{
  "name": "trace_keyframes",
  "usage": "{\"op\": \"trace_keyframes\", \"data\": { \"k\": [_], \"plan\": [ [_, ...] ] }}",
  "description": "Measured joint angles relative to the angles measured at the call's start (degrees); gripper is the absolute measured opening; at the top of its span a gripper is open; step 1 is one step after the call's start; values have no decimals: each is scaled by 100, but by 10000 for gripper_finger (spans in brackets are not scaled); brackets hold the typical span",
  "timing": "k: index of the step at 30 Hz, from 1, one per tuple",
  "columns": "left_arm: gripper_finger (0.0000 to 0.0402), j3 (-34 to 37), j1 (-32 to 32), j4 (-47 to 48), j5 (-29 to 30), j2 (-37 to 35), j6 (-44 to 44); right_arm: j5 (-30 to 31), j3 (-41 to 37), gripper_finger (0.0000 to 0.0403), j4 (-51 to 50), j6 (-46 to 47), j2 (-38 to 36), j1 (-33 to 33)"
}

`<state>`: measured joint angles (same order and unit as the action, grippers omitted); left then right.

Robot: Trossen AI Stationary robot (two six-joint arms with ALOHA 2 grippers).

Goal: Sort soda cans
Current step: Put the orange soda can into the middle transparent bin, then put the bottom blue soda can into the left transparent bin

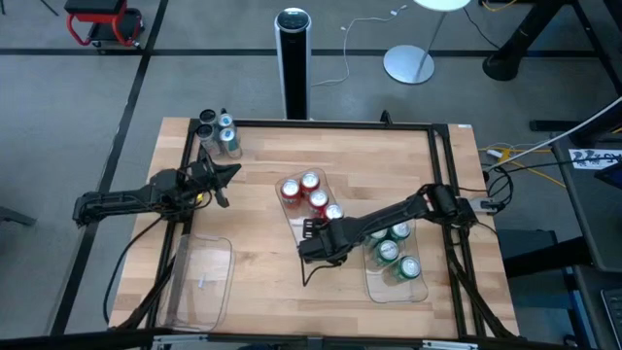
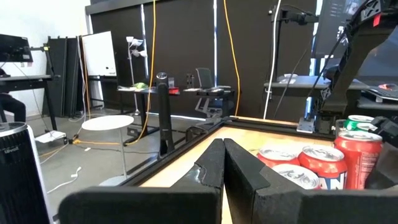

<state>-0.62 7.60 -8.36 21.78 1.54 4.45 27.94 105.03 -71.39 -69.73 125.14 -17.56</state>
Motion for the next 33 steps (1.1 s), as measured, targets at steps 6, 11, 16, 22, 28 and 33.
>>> {"op": "trace_keyframes", "data": {
  "k": [6, 11, 16, 22, 28, 33],
  "plan": [
    [0, 2, 0, 2, 0, 0, 2, 148, 7, 318, 67, 82, 4, -12],
    [0, 2, 0, 2, 0, 0, -12, -118, 13, 335, 94, 27, 4, 4],
    [0, 2, 0, 4, -2, -2, -13, -155, 15, 355, 84, 81, 4, 2],
    [0, 0, 0, 4, -2, -2, -13, -20, 194, 396, -262, 314, 36, -4],
    [0, 1, -2, 3, -1, -2, 4, -810, 1031, 382, -851, 630, -5, -47],
    [0, 2, -2, 5, -2, -2, 0, -860, 1661, 376, -1023, 700, -24, -138]
  ]
}}
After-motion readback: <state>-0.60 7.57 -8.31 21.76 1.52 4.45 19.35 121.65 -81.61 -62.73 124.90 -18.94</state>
